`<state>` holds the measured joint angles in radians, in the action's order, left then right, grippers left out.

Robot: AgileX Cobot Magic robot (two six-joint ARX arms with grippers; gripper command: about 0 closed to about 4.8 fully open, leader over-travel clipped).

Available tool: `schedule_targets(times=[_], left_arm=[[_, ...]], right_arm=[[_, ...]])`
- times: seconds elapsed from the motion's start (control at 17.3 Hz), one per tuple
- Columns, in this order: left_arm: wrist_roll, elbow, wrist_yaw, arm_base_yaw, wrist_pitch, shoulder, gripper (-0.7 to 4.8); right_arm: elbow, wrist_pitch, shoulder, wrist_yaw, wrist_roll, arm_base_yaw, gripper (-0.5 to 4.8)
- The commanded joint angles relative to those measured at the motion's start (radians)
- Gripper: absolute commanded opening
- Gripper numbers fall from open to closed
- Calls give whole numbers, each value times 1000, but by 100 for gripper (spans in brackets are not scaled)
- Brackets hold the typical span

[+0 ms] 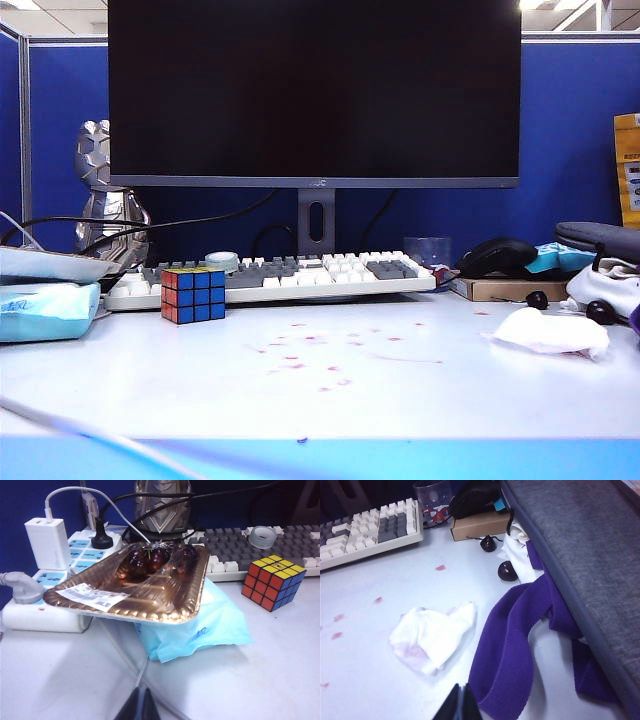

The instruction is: Use the wet wipes on the table to wipe the cherry juice off the table, then put the wipes back on the table.

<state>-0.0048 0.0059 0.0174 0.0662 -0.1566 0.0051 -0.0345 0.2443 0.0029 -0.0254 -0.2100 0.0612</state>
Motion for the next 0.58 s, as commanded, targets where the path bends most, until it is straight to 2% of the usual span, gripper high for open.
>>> schedule_targets(times=[0.06, 0.23, 0.35, 0.41, 0.58], left_arm=[[-3, -1, 5, 0, -10, -3, -2], [-3, -1, 5, 0, -10, -3, -2], [-4, -1, 5, 0, -10, -3, -2], [-3, -1, 5, 0, -10, -3, -2], [-3, -1, 5, 0, -10, -3, -2]], right_arm=[[-172, -30, 47, -2, -3, 4, -6], [-380, -28, 285, 3, 44, 5, -6], [-527, 23, 469, 53, 87, 7, -6], [-647, 96, 623, 98, 119, 23, -6], [-929, 328, 1018, 106, 160, 119, -6]])
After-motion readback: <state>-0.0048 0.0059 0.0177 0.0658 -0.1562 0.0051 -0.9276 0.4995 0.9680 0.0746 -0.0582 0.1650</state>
